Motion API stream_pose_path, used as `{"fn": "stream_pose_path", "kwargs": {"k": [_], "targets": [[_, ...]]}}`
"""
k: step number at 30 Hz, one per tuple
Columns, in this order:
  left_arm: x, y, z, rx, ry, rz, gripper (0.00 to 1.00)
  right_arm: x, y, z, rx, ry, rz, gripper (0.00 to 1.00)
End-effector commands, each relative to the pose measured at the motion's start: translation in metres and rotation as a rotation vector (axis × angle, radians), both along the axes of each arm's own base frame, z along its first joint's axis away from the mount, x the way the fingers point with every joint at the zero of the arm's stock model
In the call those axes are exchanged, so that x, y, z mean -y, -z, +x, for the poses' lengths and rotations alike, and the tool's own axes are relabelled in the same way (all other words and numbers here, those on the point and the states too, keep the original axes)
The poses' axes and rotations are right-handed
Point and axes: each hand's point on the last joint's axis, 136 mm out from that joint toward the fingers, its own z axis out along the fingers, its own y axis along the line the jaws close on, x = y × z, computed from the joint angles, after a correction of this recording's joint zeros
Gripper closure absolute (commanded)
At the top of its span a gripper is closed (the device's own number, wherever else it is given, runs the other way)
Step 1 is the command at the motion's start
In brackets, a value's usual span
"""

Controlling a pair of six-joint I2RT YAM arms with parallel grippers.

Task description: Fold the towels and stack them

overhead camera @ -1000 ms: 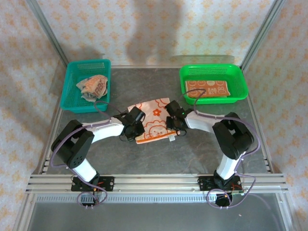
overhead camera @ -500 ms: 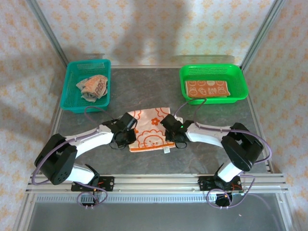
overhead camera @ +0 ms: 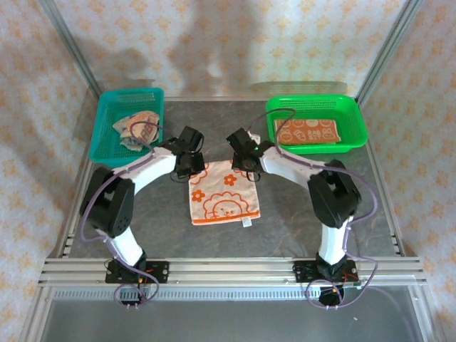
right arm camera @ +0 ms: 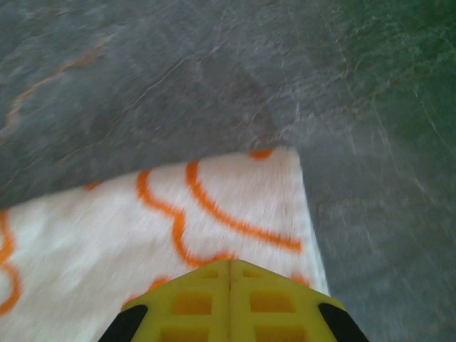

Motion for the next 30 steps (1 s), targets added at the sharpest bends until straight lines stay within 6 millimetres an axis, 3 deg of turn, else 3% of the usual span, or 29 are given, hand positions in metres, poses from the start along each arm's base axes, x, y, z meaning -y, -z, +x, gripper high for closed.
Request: {"fn": "stream_pose_path", "kwargs": {"k": [1,7,11,15,19,24,27,30], "targets": [[-0.016,0.003,0.014,-0.006,0.016,0.084,1.0,0.001,0.007,0.014,-0.038,-0.039,-0.042,1.0],[-0.029,0.019,0.02,-0.034,0.026,0.143,1.0,0.002,0.031,0.032,-0.09,-0.039,-0.045,1.0],[-0.04,0.037,0.017,-0.071,0.037,0.197,1.0,0.015,0.05,0.037,-0.117,-0.022,-0.079,1.0],[-0.048,0.058,0.01,-0.113,0.038,0.233,1.0,0.028,0.071,0.034,-0.155,-0.005,-0.098,1.0],[-0.052,0.065,0.007,-0.131,0.034,0.235,1.0,0.034,0.079,0.031,-0.173,-0.002,-0.097,1.0],[-0.046,0.045,0.016,-0.089,0.039,0.197,1.0,0.027,0.051,0.036,-0.129,-0.026,-0.059,0.98],[-0.041,0.013,0.027,-0.026,0.035,0.152,1.0,0.023,0.022,0.043,-0.079,-0.034,-0.036,0.88],[-0.038,-0.007,0.037,0.023,0.019,0.089,0.86,0.02,0.005,0.049,-0.054,-0.04,-0.022,0.79]]}}
